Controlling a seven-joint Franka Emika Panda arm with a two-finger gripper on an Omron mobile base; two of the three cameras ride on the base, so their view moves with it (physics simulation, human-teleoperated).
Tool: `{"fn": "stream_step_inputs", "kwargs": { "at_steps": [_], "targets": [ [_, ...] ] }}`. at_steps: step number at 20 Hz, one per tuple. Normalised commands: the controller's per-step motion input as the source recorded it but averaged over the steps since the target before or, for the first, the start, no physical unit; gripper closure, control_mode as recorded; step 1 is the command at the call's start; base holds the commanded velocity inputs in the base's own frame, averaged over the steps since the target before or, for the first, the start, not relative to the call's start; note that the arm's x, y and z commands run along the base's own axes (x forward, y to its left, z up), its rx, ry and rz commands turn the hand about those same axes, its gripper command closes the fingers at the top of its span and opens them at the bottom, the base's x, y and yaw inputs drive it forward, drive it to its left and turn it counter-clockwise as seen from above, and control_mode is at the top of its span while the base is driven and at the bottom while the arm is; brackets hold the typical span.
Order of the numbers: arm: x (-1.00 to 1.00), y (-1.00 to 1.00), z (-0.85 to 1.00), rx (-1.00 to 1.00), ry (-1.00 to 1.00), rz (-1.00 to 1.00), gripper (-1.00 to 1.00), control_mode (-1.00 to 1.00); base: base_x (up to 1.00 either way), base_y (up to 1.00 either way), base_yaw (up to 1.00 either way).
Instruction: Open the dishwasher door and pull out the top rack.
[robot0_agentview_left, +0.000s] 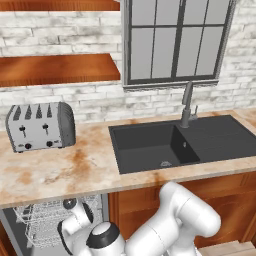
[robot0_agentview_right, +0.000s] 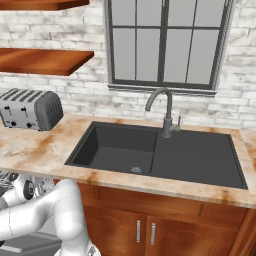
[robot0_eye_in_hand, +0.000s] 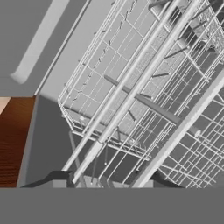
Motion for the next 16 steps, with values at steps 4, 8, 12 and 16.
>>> {"fn": "stream_step_inputs", "kwargs": {
  "at_steps": [4,8,12,16],
  "targets": [
    [-1.00,-0.18,-0.70,-0.14,0.50,0.00,1.00,-1.00,0.00,0.00,0.00],
    [-1.00,-0.13,-0.68,-0.15,0.51,0.00,1.00,-1.00,0.00,0.00,0.00],
    [-1.00,-0.15,-0.71,-0.15,0.51,0.00,1.00,-1.00,0.00,0.00,0.00],
    [-1.00,-0.18,-0.86,-0.14,0.47,0.00,1.00,-1.00,0.00,0.00,0.00]
  ]
}}
